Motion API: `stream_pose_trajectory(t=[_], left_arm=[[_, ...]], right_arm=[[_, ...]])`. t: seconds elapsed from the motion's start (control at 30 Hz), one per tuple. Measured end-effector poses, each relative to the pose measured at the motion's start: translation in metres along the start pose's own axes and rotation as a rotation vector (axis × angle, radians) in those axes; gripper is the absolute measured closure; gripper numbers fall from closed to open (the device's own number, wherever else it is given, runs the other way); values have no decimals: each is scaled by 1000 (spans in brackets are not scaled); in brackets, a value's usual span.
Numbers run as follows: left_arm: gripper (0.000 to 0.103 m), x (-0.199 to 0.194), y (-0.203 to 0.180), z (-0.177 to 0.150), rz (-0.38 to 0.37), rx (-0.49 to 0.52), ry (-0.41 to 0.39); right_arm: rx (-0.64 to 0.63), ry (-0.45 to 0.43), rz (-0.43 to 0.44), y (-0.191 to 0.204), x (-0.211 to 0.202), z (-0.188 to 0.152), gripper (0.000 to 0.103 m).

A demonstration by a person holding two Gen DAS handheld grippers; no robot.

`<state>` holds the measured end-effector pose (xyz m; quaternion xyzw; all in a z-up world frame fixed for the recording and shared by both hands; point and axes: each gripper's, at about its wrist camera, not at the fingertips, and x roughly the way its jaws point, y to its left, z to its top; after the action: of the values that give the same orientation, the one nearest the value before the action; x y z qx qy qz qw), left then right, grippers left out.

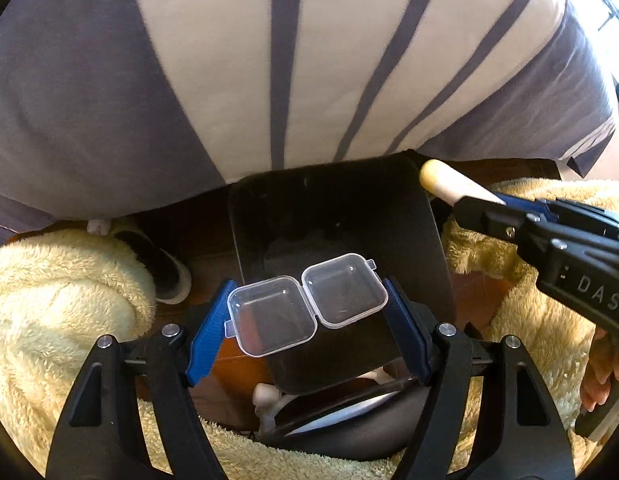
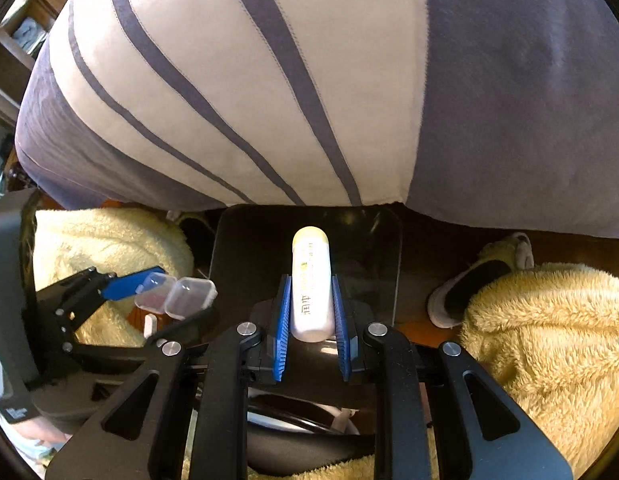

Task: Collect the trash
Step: 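Lower both tools into the black bin beside the bed and open both to drop the items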

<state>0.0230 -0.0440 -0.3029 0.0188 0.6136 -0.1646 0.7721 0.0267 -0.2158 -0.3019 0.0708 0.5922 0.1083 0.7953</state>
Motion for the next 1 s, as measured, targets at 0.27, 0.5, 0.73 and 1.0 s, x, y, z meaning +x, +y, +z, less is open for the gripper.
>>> stream_pose_trajectory(t=[0.27, 0.5, 0.73, 1.0], left_arm=[[25, -4, 1, 1, 16, -2, -20], [14, -22, -1, 4, 48, 2, -80], [10, -52, 3, 11, 67, -8, -178], [8, -93, -1, 19, 89, 12, -285]], right_arm=[[20, -29, -4, 0, -8, 8, 74], [36, -106, -56, -4, -31, 10, 38], [34, -181, -128, -8, -55, 11, 18], [13, -301, -151, -9, -95, 15, 11]])
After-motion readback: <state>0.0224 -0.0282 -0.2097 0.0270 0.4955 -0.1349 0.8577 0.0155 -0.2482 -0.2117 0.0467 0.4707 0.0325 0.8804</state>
